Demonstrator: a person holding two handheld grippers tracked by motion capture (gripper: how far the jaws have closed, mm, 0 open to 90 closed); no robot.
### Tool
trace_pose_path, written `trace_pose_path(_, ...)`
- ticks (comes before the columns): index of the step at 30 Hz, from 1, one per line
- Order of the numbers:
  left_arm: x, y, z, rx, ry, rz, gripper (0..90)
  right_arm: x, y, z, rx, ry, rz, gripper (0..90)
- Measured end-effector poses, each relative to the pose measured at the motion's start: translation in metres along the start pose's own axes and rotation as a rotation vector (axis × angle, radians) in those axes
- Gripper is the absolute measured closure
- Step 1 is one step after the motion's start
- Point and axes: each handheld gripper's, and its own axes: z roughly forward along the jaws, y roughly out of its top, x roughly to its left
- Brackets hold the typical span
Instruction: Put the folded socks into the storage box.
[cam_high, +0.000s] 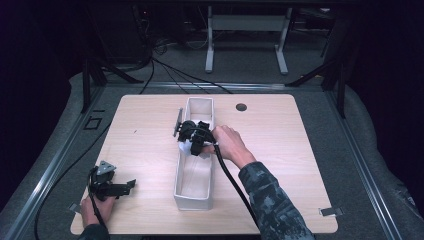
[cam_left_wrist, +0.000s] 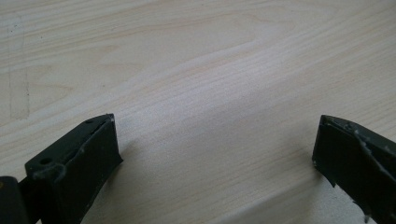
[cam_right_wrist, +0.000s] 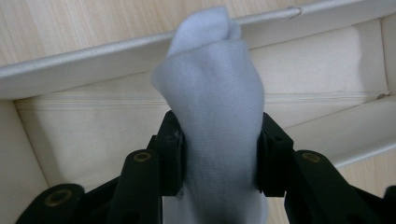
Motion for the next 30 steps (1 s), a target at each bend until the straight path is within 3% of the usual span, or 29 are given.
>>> trace_pose_path(13,0.000,0.000,0.000,0.000,0.000,0.000,0.3,0.000,0.000,0.016,-0.002,0.019,0.020,60.2)
trace_pose_path(30,0.000,0.000,0.000,0.000,0.000,0.000,0.3,0.002,-0.003,0.040,0.020,0.051,0.009,60.0)
